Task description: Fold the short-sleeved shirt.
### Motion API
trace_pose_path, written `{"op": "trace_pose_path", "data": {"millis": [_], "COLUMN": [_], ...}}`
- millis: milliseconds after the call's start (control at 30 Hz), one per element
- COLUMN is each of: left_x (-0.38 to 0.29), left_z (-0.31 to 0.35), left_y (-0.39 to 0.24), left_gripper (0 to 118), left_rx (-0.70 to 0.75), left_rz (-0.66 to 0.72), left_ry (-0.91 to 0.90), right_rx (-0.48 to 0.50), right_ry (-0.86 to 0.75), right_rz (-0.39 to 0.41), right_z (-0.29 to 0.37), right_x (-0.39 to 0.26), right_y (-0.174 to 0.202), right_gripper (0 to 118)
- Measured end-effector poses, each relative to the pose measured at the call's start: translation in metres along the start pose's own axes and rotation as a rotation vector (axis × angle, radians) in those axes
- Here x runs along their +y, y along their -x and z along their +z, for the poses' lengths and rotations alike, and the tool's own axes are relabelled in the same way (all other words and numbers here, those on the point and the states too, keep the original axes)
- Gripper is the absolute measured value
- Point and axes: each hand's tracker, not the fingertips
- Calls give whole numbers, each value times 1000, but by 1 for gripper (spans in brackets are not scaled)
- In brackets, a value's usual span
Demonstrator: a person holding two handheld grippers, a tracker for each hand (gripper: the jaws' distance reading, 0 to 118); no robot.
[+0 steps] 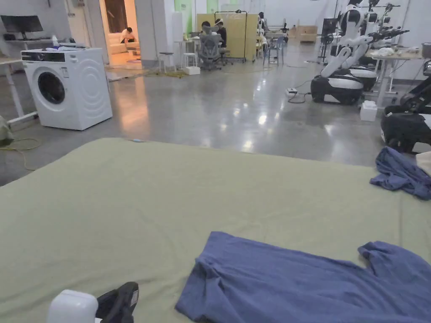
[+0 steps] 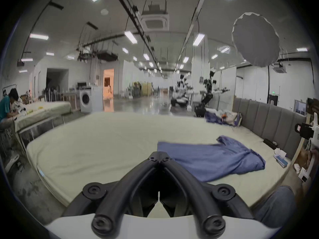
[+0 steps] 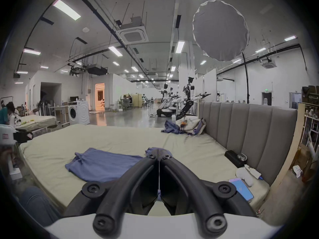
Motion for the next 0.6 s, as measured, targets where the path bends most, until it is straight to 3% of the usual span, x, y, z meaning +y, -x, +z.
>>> {"op": "trace_pose_path", "data": {"millis": [33,67,100,133,167,200,300,467,500,533,567,600], "left_x": [-8,-19,-23,-24,-22,-31,-38,-54,-57,-53,-51,-44], "left_z": [-15,-40,-73,-106,-137,-158,-215,-270,-274,-274,-265,-257], "left_y": [5,4,7,5,0,-6,-17,-19,-21,-25,-33,-31], "left_gripper": [21,65,65,83,110,118,118,118,111,89,81,63], "left_rx": [-28,-97,-170,-210,-185,-152,-113,-139,-138,-98,-7,-57], "left_rz": [31,50,32,-10,-62,-82,-149,-51,-60,-129,-172,-181], "left_ry": [38,71,174,294,466,470,476,617,627,609,574,534], "right_rx": [5,7,4,5,20,21,18,7,6,2,2,-1], "right_ry": [7,14,31,39,43,54,69,129,139,153,160,171], "right_rz": [-1,-3,0,-5,-17,-17,-1,36,38,35,32,32], "right_z": [2,4,6,7,9,9,9,4,1,-3,-6,-12], "right_x": [-1,-3,-4,-5,-7,-8,-17,-26,-26,-27,-29,-32], "right_y": [-1,-1,0,-1,-3,-2,-8,-10,-5,-6,-8,-9], "right_gripper": [3,3,3,3,3,3,3,3,3,3,3,3]}}
